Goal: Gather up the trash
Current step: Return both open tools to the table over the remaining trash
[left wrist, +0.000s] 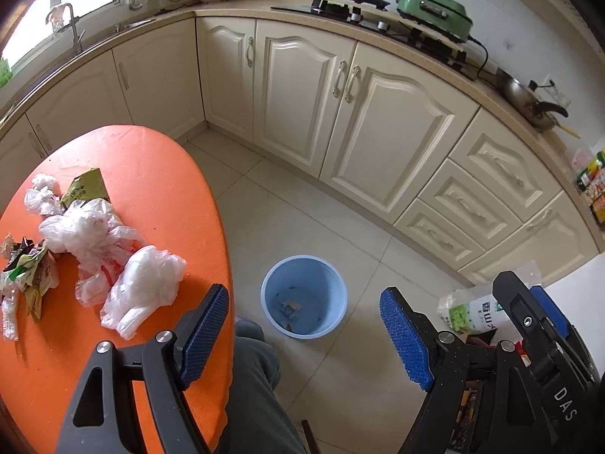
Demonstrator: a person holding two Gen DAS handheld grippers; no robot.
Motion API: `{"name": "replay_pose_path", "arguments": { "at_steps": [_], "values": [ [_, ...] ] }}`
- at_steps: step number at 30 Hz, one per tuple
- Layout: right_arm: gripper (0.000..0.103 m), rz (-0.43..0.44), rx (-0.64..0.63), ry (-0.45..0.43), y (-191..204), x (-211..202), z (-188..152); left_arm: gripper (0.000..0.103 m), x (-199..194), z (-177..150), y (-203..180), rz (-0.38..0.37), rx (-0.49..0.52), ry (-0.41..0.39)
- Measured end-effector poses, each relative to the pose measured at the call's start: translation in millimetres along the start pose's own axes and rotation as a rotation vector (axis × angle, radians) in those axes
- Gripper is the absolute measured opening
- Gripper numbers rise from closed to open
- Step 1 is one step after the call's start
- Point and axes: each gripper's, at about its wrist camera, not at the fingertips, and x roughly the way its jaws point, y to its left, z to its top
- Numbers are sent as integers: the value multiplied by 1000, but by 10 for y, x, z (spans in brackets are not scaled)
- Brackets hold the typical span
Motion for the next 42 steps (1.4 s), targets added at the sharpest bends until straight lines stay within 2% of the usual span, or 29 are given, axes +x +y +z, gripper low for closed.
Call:
{"name": "replay_pose_path", "arguments": {
  "at_steps": [11, 20, 24, 32, 42],
  "values": [
    [83, 62, -81, -77, 523, -615, -236, 78, -1037, -630, 486, 21, -56, -113],
    [84, 132, -168, -54, 1161, -694, -465, 78, -1627, -1093, 1119, 81, -161, -152],
    [89, 153, -209, -38, 1491, -672, -557, 78, -1816, -1242, 1454, 93, -220, -161],
    [90, 132, -267, 33, 2013, -420, -749, 78, -1954, -1343, 2175, 135, -331, -153],
    [90, 75, -302, 183, 2336, 263, -851, 78, -1710, -1224, 2783, 172, -437, -76]
  ]
}}
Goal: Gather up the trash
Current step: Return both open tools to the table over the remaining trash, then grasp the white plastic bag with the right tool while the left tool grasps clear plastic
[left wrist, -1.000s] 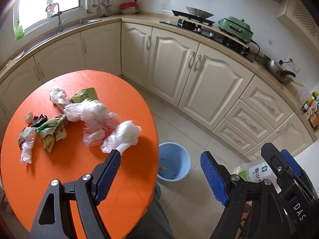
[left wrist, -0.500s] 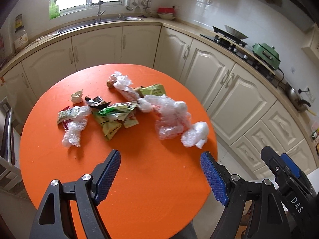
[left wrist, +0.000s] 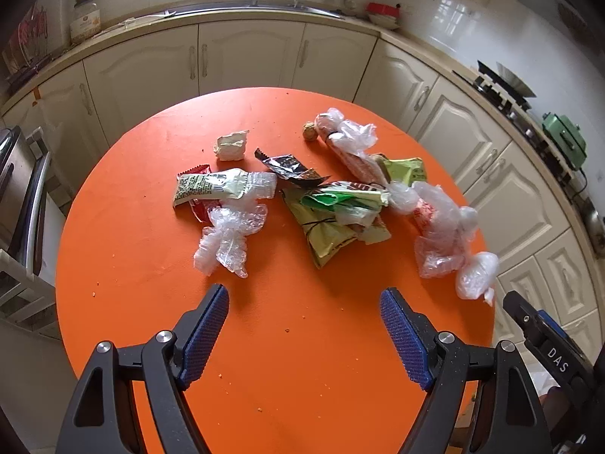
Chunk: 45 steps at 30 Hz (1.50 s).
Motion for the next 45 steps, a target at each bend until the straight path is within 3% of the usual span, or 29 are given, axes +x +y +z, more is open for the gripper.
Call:
{"name": "replay_pose_path", "arguments": {
  "at_steps": [9, 15, 17, 19, 20, 22, 23, 24, 25, 27, 29, 45],
  "values": [
    [90, -56, -2, 81, 60, 578, 195, 78, 557, 313, 214, 46, -33, 57],
    [87, -26, -5, 137, 126, 924, 229, 78, 854, 472, 426, 78, -91, 96],
    [78, -40, -15, 142, 146, 970, 237, 78, 912, 518, 482, 71, -112, 101],
    [60, -59, -29, 125, 175, 965, 252, 78, 960, 547, 523, 65, -120, 92],
    [57, -72, -27, 119, 173, 960, 256, 78, 984, 574, 541, 66, -122, 84],
    [54, -65, -22, 118, 158, 959, 265, 73, 1035, 588, 569, 63, -124, 79],
    [53, -64, -22, 117, 153, 957, 269, 65, 1042, 590, 576, 75, -123, 66],
    [45, -63, -20, 115, 149, 955, 271, 38, 1036, 592, 583, 85, -121, 53],
    [35, -71, -20, 112, 147, 951, 272, 29, 1041, 575, 588, 90, -124, 56],
    [35, -72, -18, 112, 126, 955, 283, 20, 1040, 564, 634, 68, -150, 51],
    [35, -60, -16, 111, 117, 945, 279, 19, 1023, 528, 651, 32, -160, 56],
    [32, 42, -94, 5, 334, 384, 151, 18, 539, 316, 493, 23, -96, -16]
  ]
}}
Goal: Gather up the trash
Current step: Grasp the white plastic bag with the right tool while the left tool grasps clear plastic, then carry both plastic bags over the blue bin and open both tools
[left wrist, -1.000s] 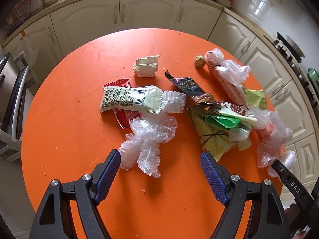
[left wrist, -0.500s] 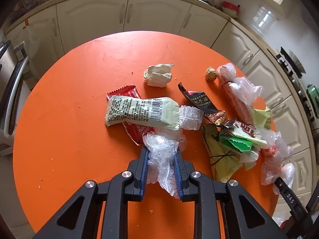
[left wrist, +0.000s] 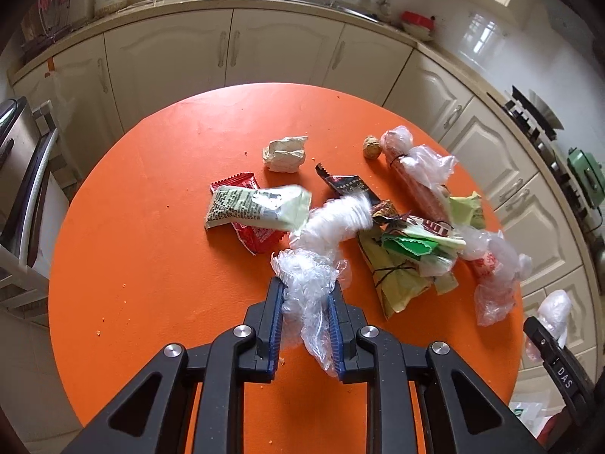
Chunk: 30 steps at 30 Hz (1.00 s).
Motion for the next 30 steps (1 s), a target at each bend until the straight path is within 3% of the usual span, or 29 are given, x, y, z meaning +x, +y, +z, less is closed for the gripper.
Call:
{"name": "replay_pose_path", "arguments": {
  "at_steps": [16, 30],
  "values": [
    [32, 73, -40, -93, 91, -636, -265, 18, -751, -445, -259, -25, 80, -118],
    [33, 51, 90, -146, -615, -920, -391, 18, -807, -628, -1054, -65, 242, -113]
  ]
}}
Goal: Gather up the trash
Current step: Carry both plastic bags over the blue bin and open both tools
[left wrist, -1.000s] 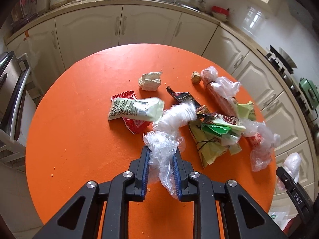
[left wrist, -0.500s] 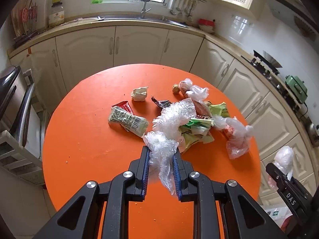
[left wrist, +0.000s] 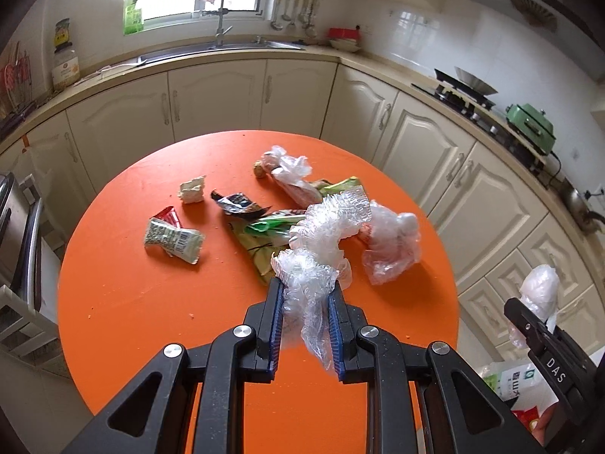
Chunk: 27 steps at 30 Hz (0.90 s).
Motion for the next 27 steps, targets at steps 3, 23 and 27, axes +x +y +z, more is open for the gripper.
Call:
{"name": "replay_pose_path", "arguments": {
  "at_steps": [3, 23, 27],
  "values": [
    [33, -27, 57, -8, -300, -23, 4, 18, 108, 31, -282, -16, 48, 11],
    [33, -194, 396, 80, -2295, 340, -83, 18, 1649, 250, -2444, -105, 391, 241],
    [33, -226, 437, 115, -2582, 468, -108, 19, 1999, 333, -2782, -118, 443, 285]
  ]
}}
